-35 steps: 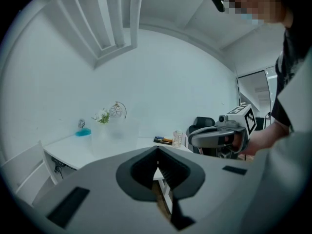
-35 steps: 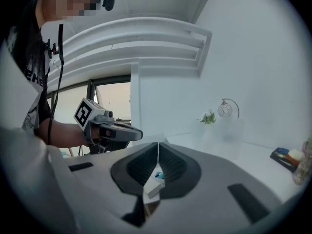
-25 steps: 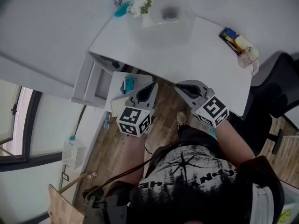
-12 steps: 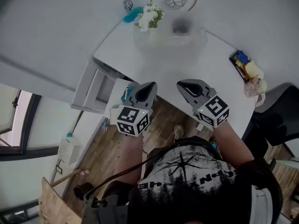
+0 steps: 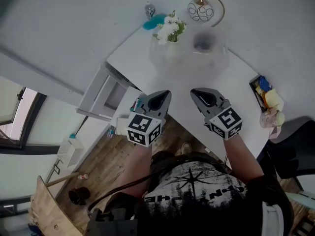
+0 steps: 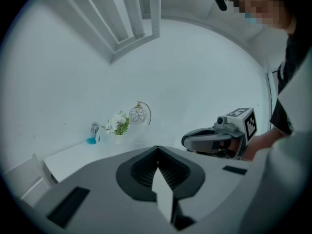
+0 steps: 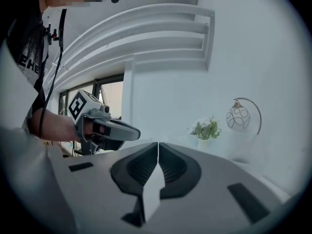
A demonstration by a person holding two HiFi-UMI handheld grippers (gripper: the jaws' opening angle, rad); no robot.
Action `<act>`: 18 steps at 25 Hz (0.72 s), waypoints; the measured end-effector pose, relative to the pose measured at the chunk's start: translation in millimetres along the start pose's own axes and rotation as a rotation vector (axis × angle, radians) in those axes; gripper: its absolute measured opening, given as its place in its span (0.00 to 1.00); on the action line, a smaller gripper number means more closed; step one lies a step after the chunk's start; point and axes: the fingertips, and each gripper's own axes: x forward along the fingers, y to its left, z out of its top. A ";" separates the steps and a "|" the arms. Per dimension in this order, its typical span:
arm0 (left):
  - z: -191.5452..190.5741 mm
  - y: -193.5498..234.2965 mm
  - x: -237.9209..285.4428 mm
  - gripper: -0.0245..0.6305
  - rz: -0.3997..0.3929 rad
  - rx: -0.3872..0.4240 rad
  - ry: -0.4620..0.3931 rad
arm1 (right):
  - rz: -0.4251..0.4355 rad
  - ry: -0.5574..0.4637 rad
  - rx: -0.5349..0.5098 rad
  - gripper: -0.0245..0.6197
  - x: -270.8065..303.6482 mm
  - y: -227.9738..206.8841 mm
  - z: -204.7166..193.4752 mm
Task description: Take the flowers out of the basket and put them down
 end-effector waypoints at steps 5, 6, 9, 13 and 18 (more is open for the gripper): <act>2.7 11.2 8.3 0.05 -0.005 -0.002 0.000 | 0.049 -0.028 0.070 0.07 18.7 -7.0 10.2; 3.7 14.8 11.4 0.05 -0.009 -0.001 0.000 | 0.048 -0.027 0.073 0.07 22.3 -11.1 12.1; 11.8 31.4 21.6 0.05 -0.021 0.013 -0.006 | 0.026 -0.031 0.060 0.07 36.9 -25.6 19.8; 21.2 57.7 36.5 0.05 -0.048 0.019 -0.012 | -0.008 -0.026 0.040 0.07 58.2 -43.1 27.7; 40.7 100.9 57.2 0.05 -0.080 0.036 -0.013 | -0.045 -0.022 0.029 0.07 88.6 -64.9 45.6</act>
